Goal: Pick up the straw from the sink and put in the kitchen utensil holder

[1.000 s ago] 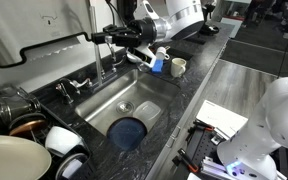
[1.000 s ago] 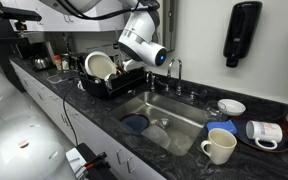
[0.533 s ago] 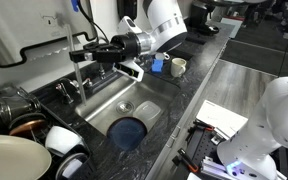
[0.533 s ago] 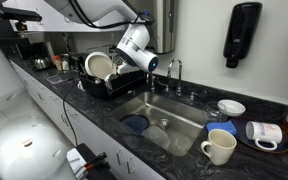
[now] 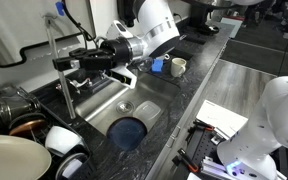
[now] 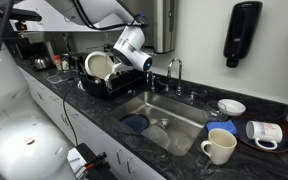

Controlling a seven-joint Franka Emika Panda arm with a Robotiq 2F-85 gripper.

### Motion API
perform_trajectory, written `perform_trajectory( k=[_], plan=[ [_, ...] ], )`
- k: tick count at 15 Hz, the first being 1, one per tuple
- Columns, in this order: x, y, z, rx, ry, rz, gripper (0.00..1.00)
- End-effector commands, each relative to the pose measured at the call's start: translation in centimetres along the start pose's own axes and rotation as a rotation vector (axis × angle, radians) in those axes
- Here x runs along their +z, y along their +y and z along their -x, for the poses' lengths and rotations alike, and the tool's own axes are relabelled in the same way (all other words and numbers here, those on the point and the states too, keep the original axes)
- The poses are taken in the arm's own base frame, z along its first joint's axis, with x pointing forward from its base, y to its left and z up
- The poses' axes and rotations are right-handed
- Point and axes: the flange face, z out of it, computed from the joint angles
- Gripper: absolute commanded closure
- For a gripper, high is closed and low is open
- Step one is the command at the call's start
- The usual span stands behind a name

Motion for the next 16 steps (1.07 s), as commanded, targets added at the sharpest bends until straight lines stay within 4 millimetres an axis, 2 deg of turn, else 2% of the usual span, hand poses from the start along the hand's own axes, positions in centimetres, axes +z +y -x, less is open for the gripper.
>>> perform_trajectory(
  k=[1, 4, 8, 16],
  plan=[
    [2.0, 0.4, 1.5, 0.030, 0.058, -0.065, 0.97],
    [3.3, -0.4, 2.1, 0.062, 0.118, -0.145, 0.97],
    [3.9, -0.8, 3.4, 0.105, 0.146, -0.199, 0.97],
    [4.7, -0.3, 5.9, 0.100, 0.006, -0.185, 0.97]
  ],
)
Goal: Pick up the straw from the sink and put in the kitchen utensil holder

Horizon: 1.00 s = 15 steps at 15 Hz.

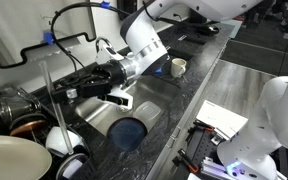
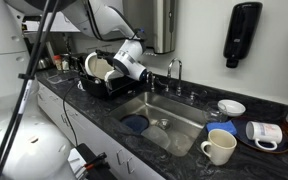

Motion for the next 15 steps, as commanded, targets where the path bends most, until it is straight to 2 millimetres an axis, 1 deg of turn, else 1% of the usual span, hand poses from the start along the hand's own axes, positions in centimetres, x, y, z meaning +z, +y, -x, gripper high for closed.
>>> perform_trajectory(
  k=[1, 4, 9, 11, 15],
  plan=[
    [0.9, 1.0, 0.7, -0.033, -0.094, 0.002, 0.97],
    [1.6, 1.4, 0.9, -0.076, -0.170, 0.034, 0.97],
    [4.1, 2.8, 1.8, -0.120, -0.233, 0.088, 0.97],
    [5.2, 3.2, 2.4, -0.132, -0.258, 0.104, 0.97],
    [6.7, 3.6, 3.7, -0.126, -0.287, 0.130, 0.97]
  ],
)
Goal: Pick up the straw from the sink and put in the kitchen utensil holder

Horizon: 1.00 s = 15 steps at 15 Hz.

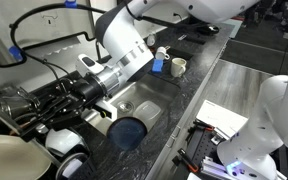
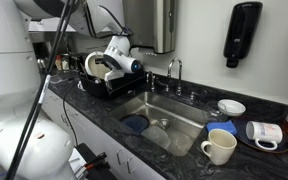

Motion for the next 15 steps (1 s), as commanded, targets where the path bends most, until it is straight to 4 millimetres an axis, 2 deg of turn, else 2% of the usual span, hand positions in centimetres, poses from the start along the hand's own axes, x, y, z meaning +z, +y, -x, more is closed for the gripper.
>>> perform_trajectory(
  k=[1, 5, 6, 8, 15],
  plan=[
    [1.9, 1.0, 1.0, -0.019, -0.029, 0.037, 0.97],
    [2.9, 0.8, 2.2, -0.005, -0.099, 0.061, 0.97],
    [3.1, 0.7, 2.4, -0.001, -0.110, 0.067, 0.64],
    [3.1, 0.7, 2.3, -0.006, -0.125, 0.083, 0.58],
    [2.1, 0.5, 0.6, -0.022, -0.190, 0.140, 0.08]
  ],
)
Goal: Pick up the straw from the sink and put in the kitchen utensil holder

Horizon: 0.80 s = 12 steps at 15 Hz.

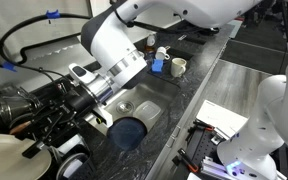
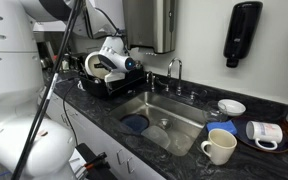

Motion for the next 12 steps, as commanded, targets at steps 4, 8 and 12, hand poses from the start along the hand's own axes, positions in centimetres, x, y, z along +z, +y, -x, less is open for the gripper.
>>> perform_trajectory(
  k=[4, 8, 12],
  plan=[
    [-1.4, -1.4, -2.6, 0.007, -0.101, 0.042, 0.00],
    [-2.2, -3.1, -5.1, 0.040, -0.156, 0.082, 0.00],
    [-3.0, -5.5, -7.3, 0.097, -0.219, 0.202, 0.00]
  ],
)
